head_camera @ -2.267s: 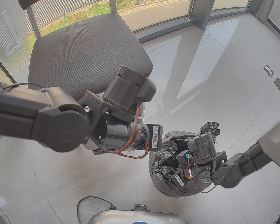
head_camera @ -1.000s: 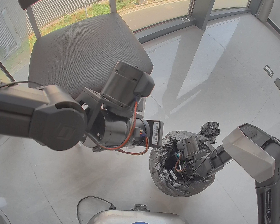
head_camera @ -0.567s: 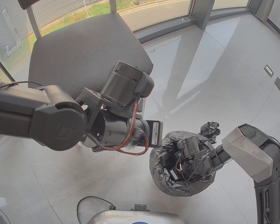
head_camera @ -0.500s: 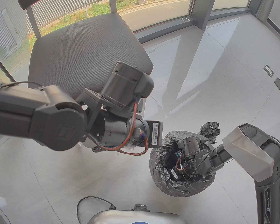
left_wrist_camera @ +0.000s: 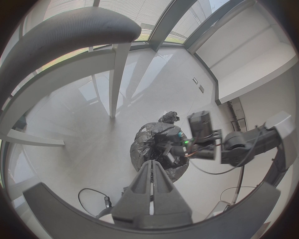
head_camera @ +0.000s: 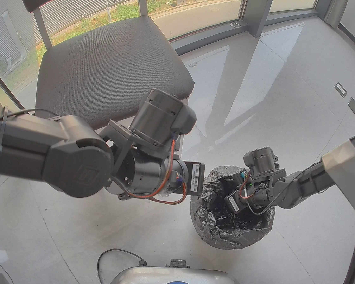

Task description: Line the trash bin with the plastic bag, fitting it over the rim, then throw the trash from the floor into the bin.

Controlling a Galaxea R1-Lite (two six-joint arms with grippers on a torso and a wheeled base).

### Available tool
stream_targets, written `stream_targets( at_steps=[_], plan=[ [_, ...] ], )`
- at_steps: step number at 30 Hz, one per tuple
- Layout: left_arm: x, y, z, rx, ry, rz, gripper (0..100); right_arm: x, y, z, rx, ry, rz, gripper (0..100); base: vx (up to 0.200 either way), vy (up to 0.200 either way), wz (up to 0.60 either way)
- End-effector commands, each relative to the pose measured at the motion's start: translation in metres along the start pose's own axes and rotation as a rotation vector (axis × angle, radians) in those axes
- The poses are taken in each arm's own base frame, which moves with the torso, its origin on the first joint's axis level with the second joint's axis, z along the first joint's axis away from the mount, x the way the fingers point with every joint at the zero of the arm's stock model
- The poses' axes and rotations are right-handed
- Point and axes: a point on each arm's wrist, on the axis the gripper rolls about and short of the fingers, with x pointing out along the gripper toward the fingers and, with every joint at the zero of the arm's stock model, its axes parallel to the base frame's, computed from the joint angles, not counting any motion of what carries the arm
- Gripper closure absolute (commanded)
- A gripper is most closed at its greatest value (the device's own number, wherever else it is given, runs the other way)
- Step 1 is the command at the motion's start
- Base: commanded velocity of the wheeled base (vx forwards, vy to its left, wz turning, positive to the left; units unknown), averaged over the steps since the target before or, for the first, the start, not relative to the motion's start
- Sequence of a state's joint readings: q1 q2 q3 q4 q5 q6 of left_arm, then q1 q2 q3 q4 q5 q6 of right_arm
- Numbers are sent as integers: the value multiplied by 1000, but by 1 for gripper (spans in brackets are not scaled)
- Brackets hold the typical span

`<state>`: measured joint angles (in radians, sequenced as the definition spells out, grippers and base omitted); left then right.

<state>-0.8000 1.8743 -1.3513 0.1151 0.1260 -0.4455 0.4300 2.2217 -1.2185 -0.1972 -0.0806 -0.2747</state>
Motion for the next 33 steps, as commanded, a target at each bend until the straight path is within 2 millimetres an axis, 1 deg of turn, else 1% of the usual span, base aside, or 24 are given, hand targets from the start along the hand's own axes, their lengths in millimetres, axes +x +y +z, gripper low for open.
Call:
stream_targets(
  at_steps=[1,5,7,9,10,11,13,14,15,17,21,22,23,24,25,26,28,29,30,32,33],
  plan=[
    [-3,4,-7,2,19,13,100,-66,-7,13,-10,-105,-27,100,0,0,0],
    [-11,9,-8,0,14,18,100,-108,-7,23,-18,-199,-40,100,0,0,0],
    [-15,13,-8,-4,13,25,100,-123,-9,27,-4,-239,-51,100,0,0,0],
    [-20,16,-9,-6,12,32,100,-141,-16,30,9,-281,-74,100,0,0,0],
    [-21,16,-10,-6,12,32,100,-142,-17,30,10,-280,-75,100,0,0,0],
    [-25,19,-10,-9,7,40,100,-150,-26,26,21,-284,-102,100,0,0,0],
    [-31,26,-10,-13,-3,59,100,-155,-39,17,17,-266,-139,100,0,0,0],
    [-34,28,-10,-15,-6,63,100,-157,-43,13,13,-261,-152,0,0,0,0],
    [-34,28,-10,-15,-6,63,100,-157,-43,13,13,-261,-152,0,0,0,0],
    [-44,31,-8,-21,-27,62,100,-159,-58,-2,35,-222,-191,0,0,0,0],
    [-54,36,-5,2,-49,69,100,-152,-79,-16,66,-171,-238,0,0,0,0],
    [-55,37,-4,7,-52,70,100,-151,-81,-17,63,-166,-242,0,0,0,0],
    [-65,39,0,41,-84,73,100,-137,-96,-24,51,-123,-265,0,0,0,0],
    [-69,40,1,52,-96,74,100,-130,-103,-27,44,-111,-274,0,0,0,0],
    [-69,41,2,53,-99,75,100,-129,-104,-27,42,-110,-276,0,0,0,0],
    [-73,42,5,54,-122,73,100,-113,-113,-27,49,-103,-286,0,0,0,0],
    [-77,42,7,52,-144,67,100,-94,-122,-23,62,-105,-292,0,0,0,0],
    [-78,42,7,52,-147,66,100,-92,-124,-21,64,-107,-295,0,0,0,0],
    [-79,42,7,51,-154,63,100,-76,-130,-15,78,-115,-297,0,0,0,0],
    [-80,42,6,55,-157,62,100,-61,-135,-10,87,-115,-299,0,0,0,0],
    [-80,44,4,55,-156,64,100,-50,-138,-8,90,-114,-298,0,0,0,0]
  ],
)
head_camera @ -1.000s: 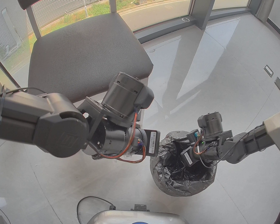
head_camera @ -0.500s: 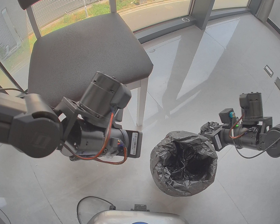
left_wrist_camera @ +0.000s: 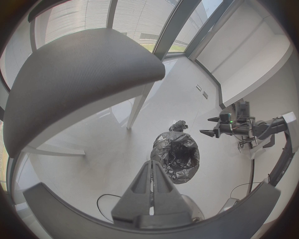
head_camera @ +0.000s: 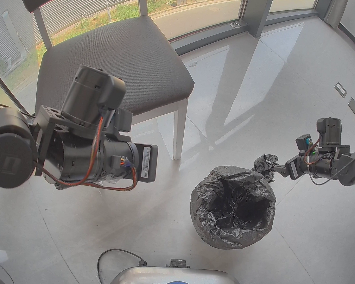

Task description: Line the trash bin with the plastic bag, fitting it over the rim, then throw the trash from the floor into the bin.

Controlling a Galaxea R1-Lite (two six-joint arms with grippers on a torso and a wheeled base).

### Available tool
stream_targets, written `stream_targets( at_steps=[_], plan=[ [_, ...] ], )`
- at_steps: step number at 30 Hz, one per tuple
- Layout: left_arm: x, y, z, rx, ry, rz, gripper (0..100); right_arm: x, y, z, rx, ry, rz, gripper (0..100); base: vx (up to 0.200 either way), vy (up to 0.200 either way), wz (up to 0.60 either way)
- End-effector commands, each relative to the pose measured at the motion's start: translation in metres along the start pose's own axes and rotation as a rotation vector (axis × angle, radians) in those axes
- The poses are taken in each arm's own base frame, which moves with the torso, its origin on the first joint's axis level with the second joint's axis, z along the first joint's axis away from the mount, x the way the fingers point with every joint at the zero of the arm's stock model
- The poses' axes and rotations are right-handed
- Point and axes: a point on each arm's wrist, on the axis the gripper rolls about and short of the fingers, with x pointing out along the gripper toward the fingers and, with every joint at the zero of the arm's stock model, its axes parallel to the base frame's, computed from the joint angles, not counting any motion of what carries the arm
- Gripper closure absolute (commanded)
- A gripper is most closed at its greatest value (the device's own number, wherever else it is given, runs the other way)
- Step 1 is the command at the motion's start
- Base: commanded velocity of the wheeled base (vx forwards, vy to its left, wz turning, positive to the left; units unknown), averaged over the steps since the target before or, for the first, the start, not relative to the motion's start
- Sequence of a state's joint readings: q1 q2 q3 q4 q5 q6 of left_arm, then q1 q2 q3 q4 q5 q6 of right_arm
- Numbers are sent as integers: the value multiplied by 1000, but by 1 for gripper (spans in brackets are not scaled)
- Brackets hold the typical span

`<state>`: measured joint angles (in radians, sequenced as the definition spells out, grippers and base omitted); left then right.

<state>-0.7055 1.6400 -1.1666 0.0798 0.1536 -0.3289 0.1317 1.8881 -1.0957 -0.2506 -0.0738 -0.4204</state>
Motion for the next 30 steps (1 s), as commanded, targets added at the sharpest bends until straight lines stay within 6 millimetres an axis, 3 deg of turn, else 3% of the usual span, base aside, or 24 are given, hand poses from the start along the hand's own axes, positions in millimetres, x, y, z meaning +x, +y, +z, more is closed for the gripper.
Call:
stream_targets(
  at_steps=[1,2,10,15,30],
  plan=[
    [-14,5,3,2,-46,-6,100,68,-3,-7,22,44,-4,0,0,0,0],
    [-15,7,1,-2,-50,-2,100,86,0,-11,21,56,0,0,0,0,0],
    [-35,33,-7,25,-101,49,100,140,-4,-12,69,28,-25,0,0,0,0],
    [-40,46,-8,24,-123,83,100,162,1,-10,80,7,-23,0,0,0,0],
    [-35,53,-2,22,-150,100,100,207,24,-36,130,72,10,0,0,0,0]
  ],
)
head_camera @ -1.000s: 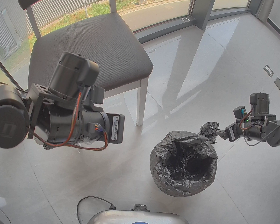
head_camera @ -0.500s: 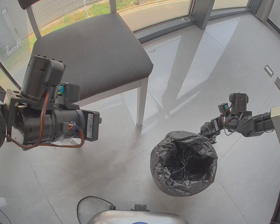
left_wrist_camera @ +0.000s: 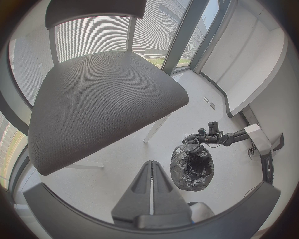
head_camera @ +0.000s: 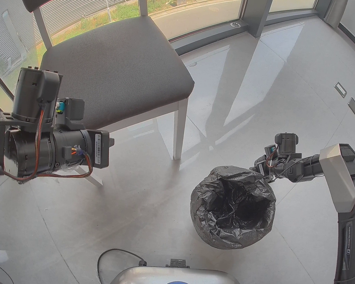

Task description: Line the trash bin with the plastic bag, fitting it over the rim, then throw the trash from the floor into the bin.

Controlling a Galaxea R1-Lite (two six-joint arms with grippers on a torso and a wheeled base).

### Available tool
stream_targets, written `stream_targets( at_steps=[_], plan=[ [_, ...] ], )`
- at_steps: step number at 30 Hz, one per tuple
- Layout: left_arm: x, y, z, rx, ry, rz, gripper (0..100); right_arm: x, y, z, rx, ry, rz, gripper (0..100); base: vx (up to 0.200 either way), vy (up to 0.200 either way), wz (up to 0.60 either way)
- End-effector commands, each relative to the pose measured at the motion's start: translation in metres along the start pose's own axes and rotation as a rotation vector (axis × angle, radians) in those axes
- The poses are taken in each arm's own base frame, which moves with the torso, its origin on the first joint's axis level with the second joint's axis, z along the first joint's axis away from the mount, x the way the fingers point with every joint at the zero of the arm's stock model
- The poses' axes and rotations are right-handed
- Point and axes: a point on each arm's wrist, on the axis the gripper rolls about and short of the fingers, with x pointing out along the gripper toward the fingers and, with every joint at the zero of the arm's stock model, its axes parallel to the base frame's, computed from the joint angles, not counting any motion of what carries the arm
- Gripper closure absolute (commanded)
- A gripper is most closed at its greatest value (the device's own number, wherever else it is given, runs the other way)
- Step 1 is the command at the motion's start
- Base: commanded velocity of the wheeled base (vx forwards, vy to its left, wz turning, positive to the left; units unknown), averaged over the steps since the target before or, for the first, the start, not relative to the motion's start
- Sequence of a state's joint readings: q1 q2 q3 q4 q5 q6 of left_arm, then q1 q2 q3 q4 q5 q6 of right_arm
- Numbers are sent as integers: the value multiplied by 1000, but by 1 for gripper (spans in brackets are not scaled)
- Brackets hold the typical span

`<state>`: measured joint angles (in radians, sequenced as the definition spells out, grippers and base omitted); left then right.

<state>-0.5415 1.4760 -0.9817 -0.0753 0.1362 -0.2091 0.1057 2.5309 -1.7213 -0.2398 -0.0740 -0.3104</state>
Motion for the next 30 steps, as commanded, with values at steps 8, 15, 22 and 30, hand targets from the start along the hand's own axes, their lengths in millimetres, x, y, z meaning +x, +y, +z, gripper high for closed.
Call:
stream_targets(
  at_steps=[8,15,22,30],
  plan=[
    [6,3,-1,0,10,14,100,18,12,-13,18,58,11,100,0,0,0],
    [14,3,-5,23,37,20,100,-11,-3,6,18,42,-24,100,0,0,0],
    [29,2,-13,44,83,28,100,-82,-54,24,-30,9,-111,100,0,0,0],
    [53,-8,-31,65,170,17,100,-188,-90,42,-49,-104,-209,100,0,0,0]
  ],
)
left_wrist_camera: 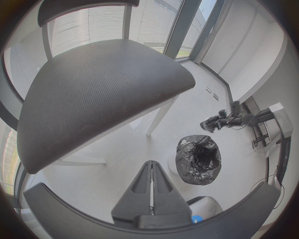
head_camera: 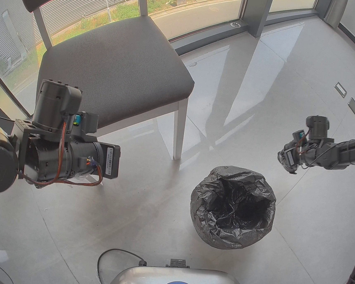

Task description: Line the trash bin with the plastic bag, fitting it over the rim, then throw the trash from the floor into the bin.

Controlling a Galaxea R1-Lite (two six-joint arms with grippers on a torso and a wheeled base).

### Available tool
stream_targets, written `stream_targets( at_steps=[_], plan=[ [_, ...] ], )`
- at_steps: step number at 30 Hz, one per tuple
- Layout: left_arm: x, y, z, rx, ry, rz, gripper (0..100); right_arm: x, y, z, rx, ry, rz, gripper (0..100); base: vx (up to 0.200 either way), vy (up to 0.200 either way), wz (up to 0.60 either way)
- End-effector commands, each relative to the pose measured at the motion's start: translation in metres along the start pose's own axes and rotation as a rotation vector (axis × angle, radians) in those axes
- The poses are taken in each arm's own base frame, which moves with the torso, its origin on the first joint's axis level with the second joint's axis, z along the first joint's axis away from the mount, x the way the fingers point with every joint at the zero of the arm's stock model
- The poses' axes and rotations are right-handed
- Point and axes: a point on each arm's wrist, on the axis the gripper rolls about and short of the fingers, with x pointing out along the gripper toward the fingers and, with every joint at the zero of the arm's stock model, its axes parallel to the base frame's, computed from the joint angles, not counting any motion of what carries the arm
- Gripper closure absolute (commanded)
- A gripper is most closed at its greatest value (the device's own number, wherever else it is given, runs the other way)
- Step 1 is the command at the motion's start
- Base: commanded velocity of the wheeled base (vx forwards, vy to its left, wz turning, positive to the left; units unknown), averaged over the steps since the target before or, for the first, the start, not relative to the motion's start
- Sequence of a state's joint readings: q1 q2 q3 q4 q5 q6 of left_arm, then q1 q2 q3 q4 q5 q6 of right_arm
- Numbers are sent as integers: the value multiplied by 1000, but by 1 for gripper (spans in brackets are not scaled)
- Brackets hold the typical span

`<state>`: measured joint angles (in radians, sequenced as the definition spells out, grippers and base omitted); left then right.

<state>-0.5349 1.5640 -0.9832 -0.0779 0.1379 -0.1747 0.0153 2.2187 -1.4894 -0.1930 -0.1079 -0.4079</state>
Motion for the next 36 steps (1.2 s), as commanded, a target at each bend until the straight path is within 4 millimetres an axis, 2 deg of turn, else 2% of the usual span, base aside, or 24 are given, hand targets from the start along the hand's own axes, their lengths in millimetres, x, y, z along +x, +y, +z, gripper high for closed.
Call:
stream_targets(
  at_steps=[1,2,3,10,11,12,14,16,17,22,29,34,36],
  plan=[
    [28,-12,-18,29,98,-13,100,-104,-44,17,12,-134,-99,100,0,0,0],
    [27,-13,-18,30,98,-14,100,-106,-44,17,13,-139,-97,100,0,0,0],
    [31,-15,-23,41,119,-12,100,-128,-39,15,28,-176,-72,100,0,0,0],
    [41,-22,-35,63,169,-20,100,-200,-13,2,66,-281,35,100,0,0,0],
    [42,-23,-35,65,170,-21,100,-201,-13,1,69,-281,40,100,0,0,0],
    [46,-25,-37,67,179,-22,100,-215,-4,-7,101,-290,100,100,0,0,0],
    [51,-27,-41,73,195,-21,100,-226,12,-18,114,-275,180,100,0,0,0],
    [51,-28,-41,75,197,-24,100,-227,14,-20,114,-272,192,100,0,0,0],
    [55,-32,-45,83,214,-28,100,-241,34,-34,96,-252,279,100,0,0,0],
    [56,-32,-46,84,218,-27,100,-255,57,-53,49,-205,418,100,0,0,0],
    [55,-34,-45,81,200,-38,100,-271,71,-57,-4,-159,542,100,0,0,0],
    [55,-35,-44,78,178,-44,100,-272,76,-58,-28,-129,568,100,0,0,0],
    [53,-35,-43,78,172,-46,100,-265,79,-59,-33,-106,575,100,0,0,0]
  ],
)
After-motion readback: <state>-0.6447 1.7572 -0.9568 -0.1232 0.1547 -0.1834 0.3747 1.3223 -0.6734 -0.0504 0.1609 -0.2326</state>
